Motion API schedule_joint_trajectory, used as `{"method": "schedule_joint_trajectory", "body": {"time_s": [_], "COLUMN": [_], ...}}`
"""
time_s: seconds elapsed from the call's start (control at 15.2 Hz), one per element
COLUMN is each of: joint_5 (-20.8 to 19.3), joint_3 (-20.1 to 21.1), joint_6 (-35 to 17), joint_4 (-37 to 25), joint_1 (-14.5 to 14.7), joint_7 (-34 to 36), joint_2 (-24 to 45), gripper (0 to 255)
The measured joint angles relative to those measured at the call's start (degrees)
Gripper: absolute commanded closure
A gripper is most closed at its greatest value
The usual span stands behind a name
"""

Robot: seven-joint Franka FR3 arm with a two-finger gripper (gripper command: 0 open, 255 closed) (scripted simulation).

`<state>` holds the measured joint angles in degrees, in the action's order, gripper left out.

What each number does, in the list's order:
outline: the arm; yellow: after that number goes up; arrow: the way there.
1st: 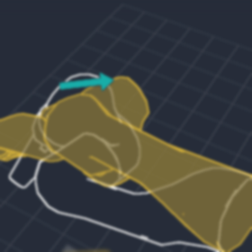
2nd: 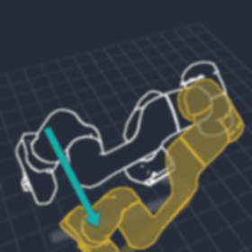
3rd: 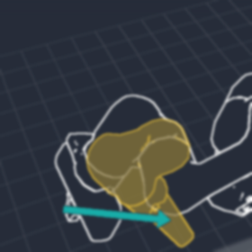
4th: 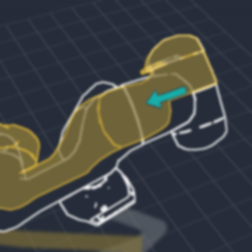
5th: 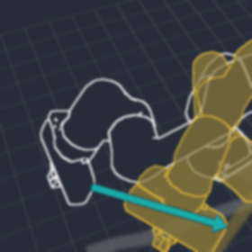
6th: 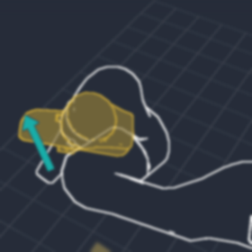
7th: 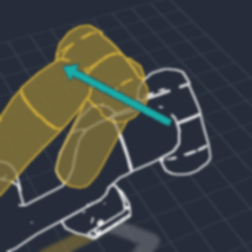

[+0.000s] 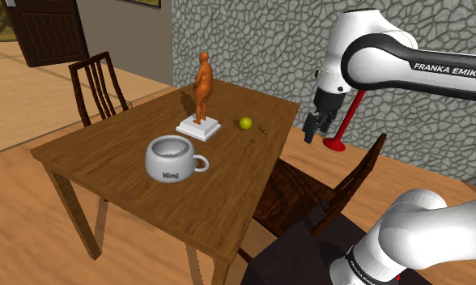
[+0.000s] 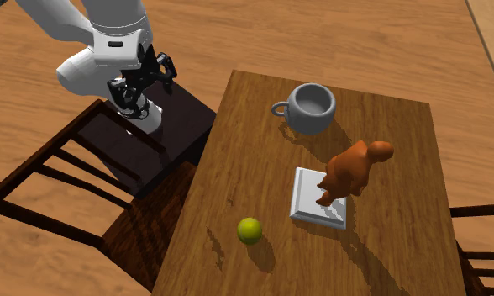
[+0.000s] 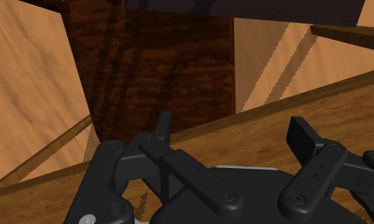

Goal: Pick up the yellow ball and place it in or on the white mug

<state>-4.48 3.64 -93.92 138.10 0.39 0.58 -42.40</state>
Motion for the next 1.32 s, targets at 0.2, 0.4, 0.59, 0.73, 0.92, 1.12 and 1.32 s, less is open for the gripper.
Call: {"method": "schedule_joint_trajectory", "body": {"time_s": [0.2,0.4,0.59,0.73,0.92,1.12,1.32], "joint_5": [-0.3,-0.9,-1.3,-1.5,-1.9,-2.2,-2.3], "joint_3": [-0.3,-0.8,-1.2,-1.4,-1.7,-2.2,-2.4], "joint_6": [-1.7,-5.3,-8.7,-10.4,-13.0,-14.6,-15.6], "joint_4": [-1.3,-3.6,-7.0,-9.8,-14.5,-19.5,-25.5], "joint_1": [-0.3,-0.8,-1.2,-1.5,-1.8,-2.2,-2.4], "joint_7": [-0.2,-0.7,-0.9,-1.1,-1.4,-2.0,-2.3], "joint_2": [2.9,8.6,15.3,19.8,26.9,33.4,40.1], "gripper": [0,0,0,0,0,0,0]}}
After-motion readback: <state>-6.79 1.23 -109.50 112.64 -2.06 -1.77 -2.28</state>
